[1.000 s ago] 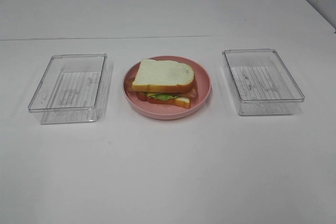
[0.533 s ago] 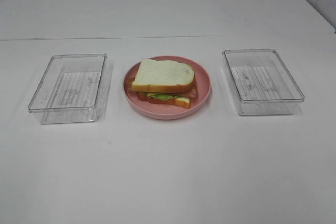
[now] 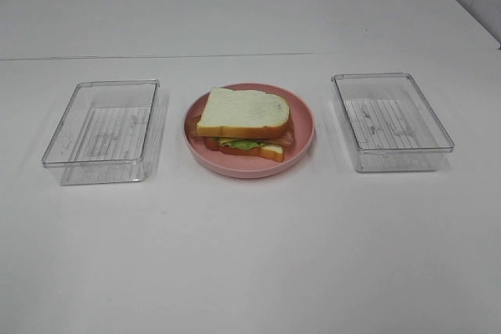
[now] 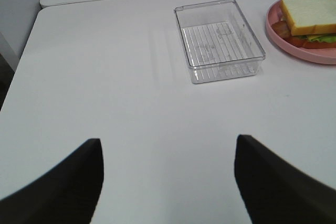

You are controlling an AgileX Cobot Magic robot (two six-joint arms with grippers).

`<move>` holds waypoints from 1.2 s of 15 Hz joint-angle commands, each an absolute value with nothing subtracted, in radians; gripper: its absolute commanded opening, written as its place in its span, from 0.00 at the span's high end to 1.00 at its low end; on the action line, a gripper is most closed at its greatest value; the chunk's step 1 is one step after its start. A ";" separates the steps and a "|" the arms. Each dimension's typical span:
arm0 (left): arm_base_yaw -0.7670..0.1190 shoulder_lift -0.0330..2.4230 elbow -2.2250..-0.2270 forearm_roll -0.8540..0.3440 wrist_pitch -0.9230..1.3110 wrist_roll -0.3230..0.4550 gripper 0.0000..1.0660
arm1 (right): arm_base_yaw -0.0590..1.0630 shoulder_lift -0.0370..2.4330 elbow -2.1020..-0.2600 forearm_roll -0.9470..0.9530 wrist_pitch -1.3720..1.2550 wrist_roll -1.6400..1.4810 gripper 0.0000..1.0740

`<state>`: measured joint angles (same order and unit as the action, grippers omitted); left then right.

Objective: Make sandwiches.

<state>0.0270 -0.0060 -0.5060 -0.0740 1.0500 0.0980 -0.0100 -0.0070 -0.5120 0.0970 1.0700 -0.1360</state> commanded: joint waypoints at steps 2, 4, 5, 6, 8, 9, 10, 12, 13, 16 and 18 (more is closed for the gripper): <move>0.030 -0.026 -0.501 -0.084 1.040 0.102 0.36 | -0.012 -0.021 -0.507 0.095 1.063 -0.142 0.29; 0.030 -0.026 -0.501 -0.084 1.040 0.102 0.36 | -0.012 -0.021 -0.507 0.095 1.063 -0.142 0.29; 0.030 -0.026 -0.501 -0.084 1.040 0.102 0.36 | -0.012 -0.021 -0.507 0.095 1.063 -0.142 0.29; 0.030 -0.026 -0.501 -0.084 1.040 0.102 0.36 | -0.012 -0.021 -0.507 0.095 1.063 -0.142 0.29; 0.030 -0.026 -0.501 -0.084 1.040 0.102 0.36 | -0.012 -0.021 -0.507 0.095 1.063 -0.142 0.29; 0.030 -0.026 -0.501 -0.084 1.040 0.102 0.36 | -0.012 -0.021 -0.507 0.095 1.063 -0.142 0.29; 0.030 -0.026 -0.501 -0.084 1.040 0.102 0.36 | -0.012 -0.021 -0.507 0.095 1.063 -0.142 0.29; 0.030 -0.026 -0.501 -0.084 1.040 0.102 0.36 | -0.012 -0.021 -0.507 0.095 1.063 -0.142 0.29; 0.030 -0.026 -0.501 -0.084 1.040 0.102 0.36 | -0.012 -0.021 -0.507 0.095 1.063 -0.142 0.29; 0.030 -0.026 -0.501 -0.084 1.040 0.102 0.36 | -0.012 -0.021 -0.507 0.095 1.063 -0.142 0.29; 0.030 -0.026 -0.501 -0.084 1.040 0.102 0.36 | -0.012 -0.021 -0.507 0.095 1.063 -0.142 0.29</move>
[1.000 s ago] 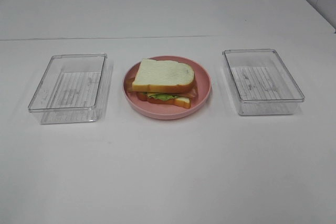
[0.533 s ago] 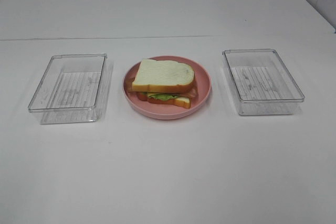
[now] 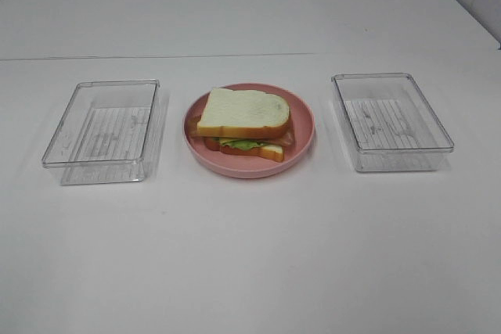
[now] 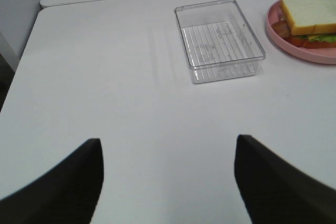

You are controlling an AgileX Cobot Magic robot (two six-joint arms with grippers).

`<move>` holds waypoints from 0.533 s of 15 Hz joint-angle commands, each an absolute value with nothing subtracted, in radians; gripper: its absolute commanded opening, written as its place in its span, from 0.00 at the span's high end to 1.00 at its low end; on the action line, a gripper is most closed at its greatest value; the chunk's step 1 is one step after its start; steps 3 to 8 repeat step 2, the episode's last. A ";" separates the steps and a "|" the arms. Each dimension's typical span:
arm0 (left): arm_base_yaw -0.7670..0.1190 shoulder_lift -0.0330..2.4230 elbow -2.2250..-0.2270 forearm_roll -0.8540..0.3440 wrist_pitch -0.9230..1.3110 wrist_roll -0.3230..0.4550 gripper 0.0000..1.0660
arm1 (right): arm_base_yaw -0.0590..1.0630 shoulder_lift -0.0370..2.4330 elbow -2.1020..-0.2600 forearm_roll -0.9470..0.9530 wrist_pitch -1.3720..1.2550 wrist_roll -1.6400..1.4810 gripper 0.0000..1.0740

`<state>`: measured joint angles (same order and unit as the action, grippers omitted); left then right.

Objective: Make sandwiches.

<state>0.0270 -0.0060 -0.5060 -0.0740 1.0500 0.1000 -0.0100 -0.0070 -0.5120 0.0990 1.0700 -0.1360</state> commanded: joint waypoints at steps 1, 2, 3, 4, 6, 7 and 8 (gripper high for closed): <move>0.030 -0.026 -0.501 -0.084 1.040 0.102 0.36 | -0.012 -0.021 -0.507 0.095 1.063 -0.142 0.29; 0.030 -0.026 -0.501 -0.084 1.040 0.102 0.36 | -0.012 -0.021 -0.507 0.095 1.063 -0.142 0.29; 0.030 -0.026 -0.501 -0.084 1.040 0.102 0.36 | -0.012 -0.021 -0.507 0.095 1.063 -0.142 0.29; 0.030 -0.026 -0.501 -0.084 1.040 0.102 0.36 | -0.012 -0.021 -0.507 0.095 1.063 -0.142 0.29; 0.030 -0.026 -0.501 -0.084 1.040 0.102 0.36 | -0.012 -0.021 -0.507 0.095 1.063 -0.142 0.29; 0.030 -0.026 -0.501 -0.084 1.040 0.102 0.36 | -0.012 -0.021 -0.507 0.095 1.063 -0.142 0.29; 0.030 -0.026 -0.501 -0.084 1.040 0.102 0.36 | -0.012 -0.021 -0.507 0.095 1.063 -0.142 0.29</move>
